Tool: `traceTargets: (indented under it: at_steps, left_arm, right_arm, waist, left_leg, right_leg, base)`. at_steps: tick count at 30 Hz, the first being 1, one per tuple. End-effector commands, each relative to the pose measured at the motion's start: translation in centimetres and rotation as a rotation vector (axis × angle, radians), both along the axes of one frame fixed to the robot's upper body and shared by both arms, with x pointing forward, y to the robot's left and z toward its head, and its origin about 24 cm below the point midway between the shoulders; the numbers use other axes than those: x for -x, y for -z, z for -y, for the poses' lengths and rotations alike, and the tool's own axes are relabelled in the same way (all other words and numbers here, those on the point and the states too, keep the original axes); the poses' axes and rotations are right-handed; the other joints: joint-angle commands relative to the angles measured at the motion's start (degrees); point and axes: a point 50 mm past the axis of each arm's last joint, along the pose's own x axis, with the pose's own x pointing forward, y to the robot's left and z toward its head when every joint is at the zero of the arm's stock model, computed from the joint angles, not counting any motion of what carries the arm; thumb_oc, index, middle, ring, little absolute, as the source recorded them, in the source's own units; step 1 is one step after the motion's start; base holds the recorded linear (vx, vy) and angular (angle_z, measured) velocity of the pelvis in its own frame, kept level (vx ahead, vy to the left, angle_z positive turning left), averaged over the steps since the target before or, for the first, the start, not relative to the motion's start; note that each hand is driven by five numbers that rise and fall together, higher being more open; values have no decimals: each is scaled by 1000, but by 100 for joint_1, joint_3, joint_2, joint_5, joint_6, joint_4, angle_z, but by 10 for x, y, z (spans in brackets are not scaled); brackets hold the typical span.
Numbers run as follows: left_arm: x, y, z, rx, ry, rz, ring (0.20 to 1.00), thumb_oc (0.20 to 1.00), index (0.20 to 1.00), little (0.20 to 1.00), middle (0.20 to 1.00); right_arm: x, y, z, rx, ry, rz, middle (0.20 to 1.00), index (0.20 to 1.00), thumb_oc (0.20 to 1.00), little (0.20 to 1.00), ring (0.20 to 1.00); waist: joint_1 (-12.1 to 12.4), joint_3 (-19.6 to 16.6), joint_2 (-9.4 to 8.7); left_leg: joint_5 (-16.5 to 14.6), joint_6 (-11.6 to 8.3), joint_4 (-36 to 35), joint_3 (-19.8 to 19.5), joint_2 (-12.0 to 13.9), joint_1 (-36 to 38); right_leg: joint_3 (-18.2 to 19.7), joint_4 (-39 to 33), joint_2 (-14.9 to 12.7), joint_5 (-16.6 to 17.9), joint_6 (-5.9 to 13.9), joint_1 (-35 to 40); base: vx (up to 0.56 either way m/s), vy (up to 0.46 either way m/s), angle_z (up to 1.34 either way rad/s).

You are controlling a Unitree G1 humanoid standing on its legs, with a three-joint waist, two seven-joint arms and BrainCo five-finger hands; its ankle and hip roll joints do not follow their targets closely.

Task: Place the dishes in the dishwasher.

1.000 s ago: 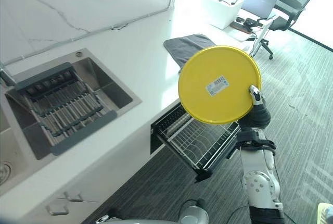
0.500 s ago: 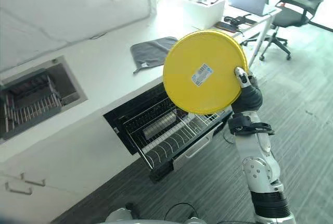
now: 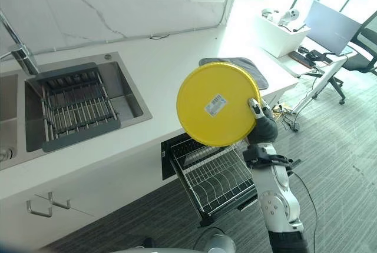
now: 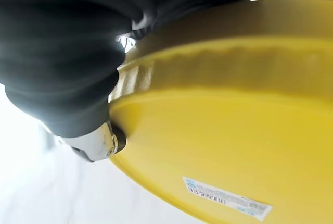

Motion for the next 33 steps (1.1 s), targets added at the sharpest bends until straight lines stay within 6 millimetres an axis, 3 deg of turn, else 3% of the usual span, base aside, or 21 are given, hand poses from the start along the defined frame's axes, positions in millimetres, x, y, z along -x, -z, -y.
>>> traceTargets:
  at_steps: [1, 8, 13, 21, 27, 29, 32, 33]
  left_arm:
    - [-2, 1, 5, -16, 6, -42, 1000, 1000, 1000, 1000, 1000]
    - [34, 5, 16, 0, 9, -128, 1000, 1000, 1000, 1000, 1000]
    - [50, 7, 27, 35, 9, -138, 1000, 1000, 1000, 1000, 1000]
    - [56, 7, 27, 35, -6, -170, 1000, 1000, 1000, 1000, 1000]
    - [48, 6, 21, 28, 31, -155, 1000, 1000, 1000, 1000, 1000]
    - [40, 4, 13, 19, 79, -144, 1000, 1000, 1000, 1000, 1000]
    - [32, 1, 0, -11, 148, -143, 1000, 1000, 1000, 1000, 1000]
    - [25, -1, -6, -32, 158, -129, 1000, 1000, 1000, 1000, 1000]
  right_arm:
    - [6, -58, 22, -10, 101, 288, 200, 200, 200, 200, 200]
    - [-1, -66, 14, 49, 53, 270, 200, 200, 200, 200, 200]
    - [-5, -79, 13, 75, 67, 287, 200, 200, 200, 200, 200]
    - [8, -74, 20, 266, 180, 314, 200, 200, 200, 200, 200]
    - [18, -83, 35, 516, 302, 389, 200, 200, 200, 200, 200]
    - [23, -88, 46, 635, 364, 410, 200, 200, 200, 200, 200]
    - [27, -93, 54, 691, 391, 437, 200, 200, 200, 200, 200]
    - [27, -92, 55, 701, 390, 446, 200, 200, 200, 200, 200]
  waist:
    - [-51, 161, 88]
    - [83, -37, 203]
    - [91, 17, 331]
    - [-50, -79, 401]
    - [-124, 68, 265]
    - [-143, 224, 129]
    - [-184, 405, 37]
    - [-213, 489, 26]
  left_leg:
    - [-356, -590, -28, -176, 595, 117]
    - [-48, -976, 74, 30, 1033, 216]
    - [82, -1078, 83, 34, 1150, 116]
    - [-159, -959, 60, -20, 895, 322]
    - [-450, -795, 360, 102, 656, 252]
    - [-543, -709, 511, 58, 548, 84]
    - [-596, -649, 418, 26, 571, 55]
    - [-597, -567, 402, 20, 597, -7]
  right_leg:
    - [20, 160, -179, -22, 131, 708]
    - [-253, -95, 210, -523, -227, 1202]
    - [-293, -95, 230, -600, -279, 1215]
    - [-110, -95, 78, -527, -121, 1232]
    - [-49, -95, -196, -268, 159, 1052]
    - [-12, -95, -376, -44, 336, 882]
    - [47, -29, -476, 293, 383, 573]
    - [121, 454, -468, 152, 312, 401]
  base:
    - [89, -385, 49]
    - [88, -301, 21]
    - [-9, -52, 7]
    - [78, 114, 1]
    - [7, 165, -11]
    - [-50, 152, -19]
    - [-147, 22, -18]
    - [-285, -39, -43]
